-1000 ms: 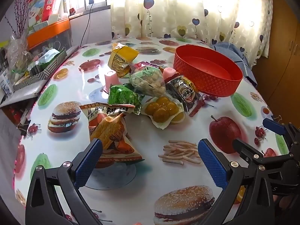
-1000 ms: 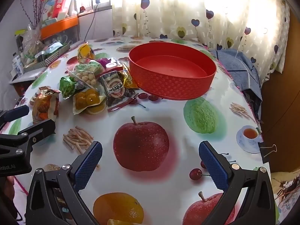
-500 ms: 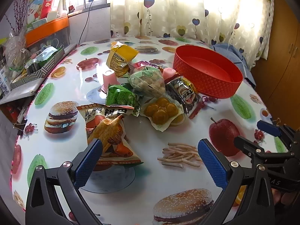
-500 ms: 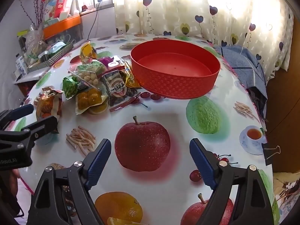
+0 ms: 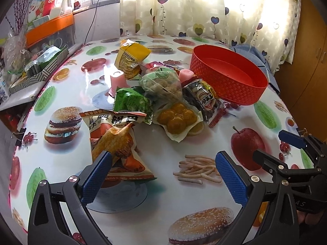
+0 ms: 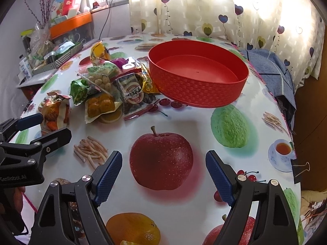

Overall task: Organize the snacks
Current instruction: 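Move both tools toward the snack pile on the table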

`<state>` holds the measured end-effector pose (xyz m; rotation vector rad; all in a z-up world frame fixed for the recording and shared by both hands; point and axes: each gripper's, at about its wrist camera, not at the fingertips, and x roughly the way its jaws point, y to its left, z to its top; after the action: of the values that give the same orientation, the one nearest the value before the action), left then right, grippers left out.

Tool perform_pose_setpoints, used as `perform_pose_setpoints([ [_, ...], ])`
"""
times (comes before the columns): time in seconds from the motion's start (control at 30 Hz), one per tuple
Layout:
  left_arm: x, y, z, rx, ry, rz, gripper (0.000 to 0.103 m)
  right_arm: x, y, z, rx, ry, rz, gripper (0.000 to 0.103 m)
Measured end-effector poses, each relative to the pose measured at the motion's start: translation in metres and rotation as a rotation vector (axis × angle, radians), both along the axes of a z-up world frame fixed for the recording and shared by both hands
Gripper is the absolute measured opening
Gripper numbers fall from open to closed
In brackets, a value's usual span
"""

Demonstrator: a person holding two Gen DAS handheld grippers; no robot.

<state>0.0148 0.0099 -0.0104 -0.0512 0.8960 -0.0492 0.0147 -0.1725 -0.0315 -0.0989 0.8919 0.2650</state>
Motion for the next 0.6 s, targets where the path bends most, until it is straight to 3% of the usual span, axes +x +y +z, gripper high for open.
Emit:
perform_pose_setpoints([
  [0.6,-0.004,0.011,-0.005,-0.037,-0.017,0.006,0.098,0.001,0.007,-0.005,-0.004,0.016,0.011,0.084],
])
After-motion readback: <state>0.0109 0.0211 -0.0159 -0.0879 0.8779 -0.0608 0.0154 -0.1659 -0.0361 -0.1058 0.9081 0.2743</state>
